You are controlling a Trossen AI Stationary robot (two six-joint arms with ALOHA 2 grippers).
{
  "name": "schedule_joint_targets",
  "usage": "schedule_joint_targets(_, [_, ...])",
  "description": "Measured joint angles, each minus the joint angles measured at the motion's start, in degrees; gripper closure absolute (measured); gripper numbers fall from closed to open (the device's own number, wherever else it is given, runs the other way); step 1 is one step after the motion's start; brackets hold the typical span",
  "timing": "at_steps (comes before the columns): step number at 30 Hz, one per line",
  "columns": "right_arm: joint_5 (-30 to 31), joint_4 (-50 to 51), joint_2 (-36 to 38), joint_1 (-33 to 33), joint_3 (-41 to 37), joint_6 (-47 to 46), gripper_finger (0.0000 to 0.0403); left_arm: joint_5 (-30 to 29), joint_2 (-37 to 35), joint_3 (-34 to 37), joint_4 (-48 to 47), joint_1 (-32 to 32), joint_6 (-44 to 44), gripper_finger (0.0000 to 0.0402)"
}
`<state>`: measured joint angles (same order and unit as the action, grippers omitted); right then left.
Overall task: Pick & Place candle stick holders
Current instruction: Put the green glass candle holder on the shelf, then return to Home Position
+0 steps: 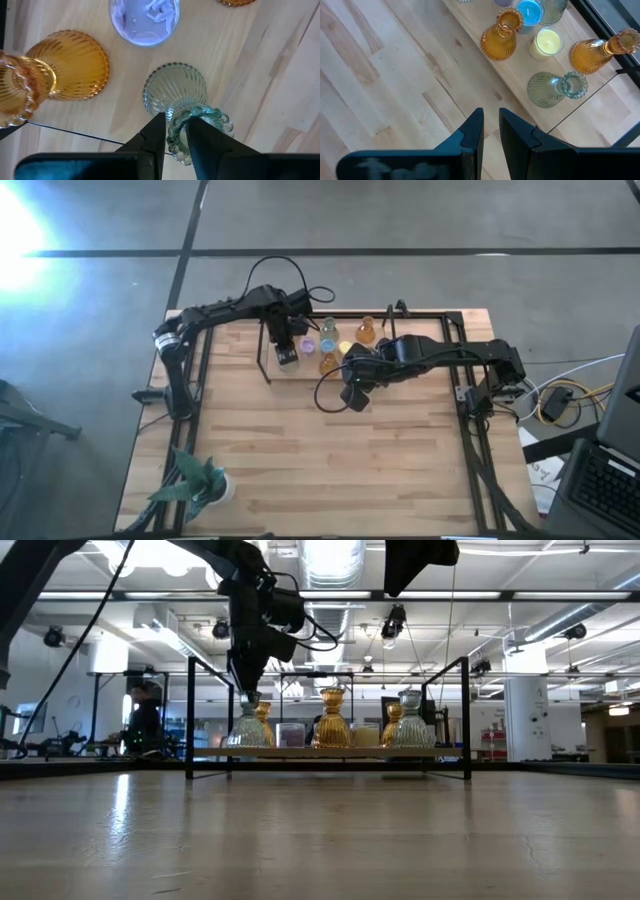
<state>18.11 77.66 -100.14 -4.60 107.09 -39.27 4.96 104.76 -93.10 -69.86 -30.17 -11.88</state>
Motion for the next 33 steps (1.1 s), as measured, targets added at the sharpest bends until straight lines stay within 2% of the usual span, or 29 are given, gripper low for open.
schedule_joint_targets(10, [0.0,0.01,0.0,0.0,0.0,0.02,0.0351,-0.36,0.14,-5.55,-3.97,0.02,0.55,0.0298])
schedule_joint_targets(16, [0.02,0.03,0.0,0.0,0.0,0.2,0.0351,0.11,-0.03,-9.74,-10.74,0.02,0.74,0.0296])
schedule_joint_targets(19, [0.23,0.05,0.0,0.0,0.0,0.51,0.0351,3.51,-2.76,-11.46,-11.06,0.0,1.38,0.0295])
schedule_joint_targets(22, [2.64,0.07,0.43,-0.03,-0.01,1.24,0.0351,11.69,-9.19,-11.13,-5.31,0.17,2.0,0.0297])
schedule_joint_targets(24, [4.38,0.01,1.57,-0.49,-0.07,3.25,0.0352,15.11,-14.85,-9.58,0.12,0.64,2.4,0.0298])
schedule_joint_targets(29, [9.3,-4.54,8.89,-3.42,-3.08,8.76,0.0378,17.11,-31.9,-1.43,13.52,2.59,3.72,0.0298])
schedule_joint_targets(33, [11.52,-17.13,20.03,-5.94,-12.71,12.84,0.0393,20.3,-45.8,8.99,24.81,3.39,4.99,0.0298])
